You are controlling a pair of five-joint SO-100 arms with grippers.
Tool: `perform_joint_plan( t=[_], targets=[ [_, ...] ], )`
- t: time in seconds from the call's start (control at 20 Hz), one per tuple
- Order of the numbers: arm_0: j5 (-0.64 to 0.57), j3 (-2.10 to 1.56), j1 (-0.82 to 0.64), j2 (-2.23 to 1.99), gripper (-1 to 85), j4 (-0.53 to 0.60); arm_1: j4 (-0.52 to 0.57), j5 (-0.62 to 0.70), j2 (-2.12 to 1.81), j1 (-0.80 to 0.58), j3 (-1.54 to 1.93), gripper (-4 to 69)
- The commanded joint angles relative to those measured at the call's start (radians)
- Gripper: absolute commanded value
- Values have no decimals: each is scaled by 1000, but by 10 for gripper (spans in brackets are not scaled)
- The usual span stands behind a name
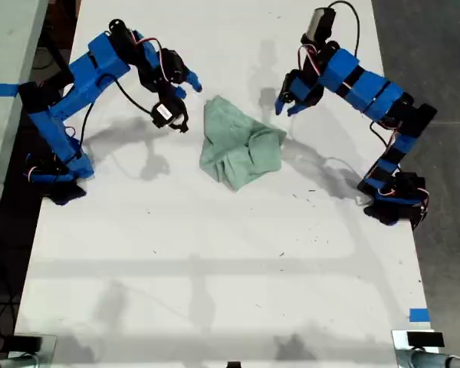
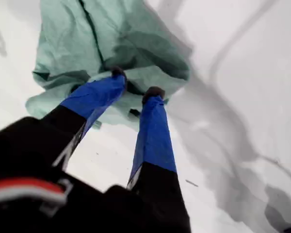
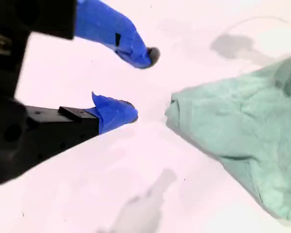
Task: Fold t shirt
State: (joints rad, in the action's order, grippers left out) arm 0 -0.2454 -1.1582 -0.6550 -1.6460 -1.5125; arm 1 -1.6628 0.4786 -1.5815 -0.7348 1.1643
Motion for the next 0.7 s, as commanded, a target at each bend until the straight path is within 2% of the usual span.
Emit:
perform_joint_plan(
  t=[0.0, 0.2, 0.4, 0.55, 0.65],
  targets=[
    [17, 0, 103, -32, -1, -25, -31, 20, -161, 18, 51, 89],
    [97, 0, 207, -26, -1, 8, -32, -14, -256, 84, 167, 89],
    [92, -34, 328, 6, -1, 3, -29, -66, -403, 161, 370, 73],
    [140, -170, 407, -170, -1, -5, -18, -138, -669, 282, 563, 16],
    [184, -373, 436, -410, -1, 37, 5, -192, -899, 396, 716, 16]
  ],
)
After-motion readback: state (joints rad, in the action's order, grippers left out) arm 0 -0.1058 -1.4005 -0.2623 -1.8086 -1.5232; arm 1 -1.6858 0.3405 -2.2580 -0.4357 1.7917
